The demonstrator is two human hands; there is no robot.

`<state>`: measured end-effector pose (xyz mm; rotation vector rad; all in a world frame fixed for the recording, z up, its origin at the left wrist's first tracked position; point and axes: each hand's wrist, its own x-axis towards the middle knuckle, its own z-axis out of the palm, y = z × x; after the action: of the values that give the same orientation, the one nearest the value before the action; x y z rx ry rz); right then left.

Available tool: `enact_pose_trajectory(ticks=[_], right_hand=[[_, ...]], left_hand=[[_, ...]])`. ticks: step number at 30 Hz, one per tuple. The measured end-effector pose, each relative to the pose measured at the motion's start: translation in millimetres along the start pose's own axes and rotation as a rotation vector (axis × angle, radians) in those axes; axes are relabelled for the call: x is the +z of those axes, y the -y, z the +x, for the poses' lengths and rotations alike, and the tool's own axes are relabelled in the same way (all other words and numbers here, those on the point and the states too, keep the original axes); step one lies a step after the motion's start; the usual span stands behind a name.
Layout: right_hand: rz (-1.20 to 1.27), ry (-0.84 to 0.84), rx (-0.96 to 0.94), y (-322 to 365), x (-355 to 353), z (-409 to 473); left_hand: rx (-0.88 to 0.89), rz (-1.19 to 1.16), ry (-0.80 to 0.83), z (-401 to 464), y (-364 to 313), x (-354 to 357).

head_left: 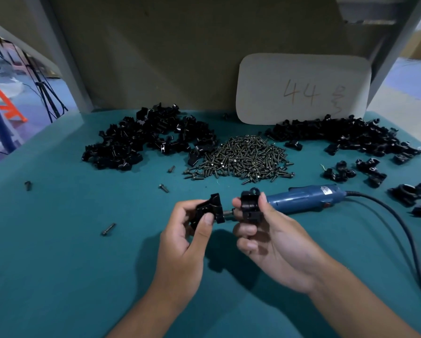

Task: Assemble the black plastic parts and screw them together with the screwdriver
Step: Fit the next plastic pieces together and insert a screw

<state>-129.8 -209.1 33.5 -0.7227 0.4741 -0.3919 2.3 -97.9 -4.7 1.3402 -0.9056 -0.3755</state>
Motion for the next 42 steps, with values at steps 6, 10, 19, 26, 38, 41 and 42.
enact_pose_trajectory(ticks=[6,10,19,26,38,41,42], right_hand=[[0.158,0.147,0.08,4.7,0.8,-1.4],[0.157,0.076,0.075,4.4,1.6,-1.7],[-0.004,0.059,-0.182,-0.6,-4.2,1.5],[-0.367,-0.016,-0.478,-1.1,-5.3,2.5],[-0.493,0.037,-0.484,-4.3,-5.6,1.8],[-0.533,0.038,-0.491,-3.9,-4.4,0.6],[-0.546,0.043,-0.491,-4.1,-4.4,0.1]], left_hand=[[0.002,-0.015,-0.019,0.7,-1.3,-0.9],[-0.006,-0.038,-0.043,1.9,-1.0,-0.8],[-0.015,-0.058,-0.039,2.5,0.1,-0.8],[-0.009,-0.061,0.012,-1.5,3.1,0.3],[0.004,-0.034,0.029,-1.2,-2.3,0.4],[0.017,-0.009,0.039,-1.6,-2.3,-0.6],[0.02,-0.004,0.041,-1.7,-2.3,-0.8]])
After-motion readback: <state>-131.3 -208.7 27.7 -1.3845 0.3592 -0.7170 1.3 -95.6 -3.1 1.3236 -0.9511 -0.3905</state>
